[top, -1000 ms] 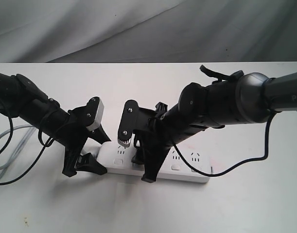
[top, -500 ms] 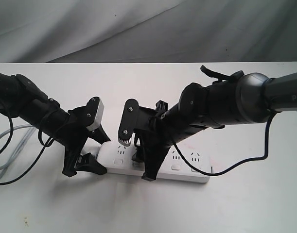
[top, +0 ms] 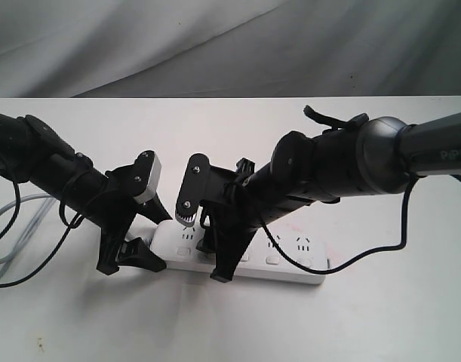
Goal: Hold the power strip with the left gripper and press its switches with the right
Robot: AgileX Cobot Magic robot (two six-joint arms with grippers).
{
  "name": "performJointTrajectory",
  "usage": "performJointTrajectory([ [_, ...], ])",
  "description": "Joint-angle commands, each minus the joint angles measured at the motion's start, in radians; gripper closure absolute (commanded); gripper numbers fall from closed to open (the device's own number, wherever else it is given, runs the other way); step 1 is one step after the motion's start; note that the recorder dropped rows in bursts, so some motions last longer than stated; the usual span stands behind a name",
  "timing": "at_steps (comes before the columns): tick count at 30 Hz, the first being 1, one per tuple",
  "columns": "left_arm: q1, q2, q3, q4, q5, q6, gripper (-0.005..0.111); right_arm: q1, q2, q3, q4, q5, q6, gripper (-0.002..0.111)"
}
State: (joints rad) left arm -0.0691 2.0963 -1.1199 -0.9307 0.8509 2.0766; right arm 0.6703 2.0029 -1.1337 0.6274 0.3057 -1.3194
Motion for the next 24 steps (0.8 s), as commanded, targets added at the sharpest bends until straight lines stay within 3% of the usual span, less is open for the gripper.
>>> performJointTrajectory([
  [1,-0.005,0.0,-0.002,0.027,-0.01,-0.004,0.039,-0.002,0.038,0.02,-0.045,0.05,-0.012,0.055],
  [24,-0.005,0.0,-0.002,0.027,-0.01,-0.002,0.039,-0.01,0.038,0.02,-0.131,0.131,-0.012,0.055],
])
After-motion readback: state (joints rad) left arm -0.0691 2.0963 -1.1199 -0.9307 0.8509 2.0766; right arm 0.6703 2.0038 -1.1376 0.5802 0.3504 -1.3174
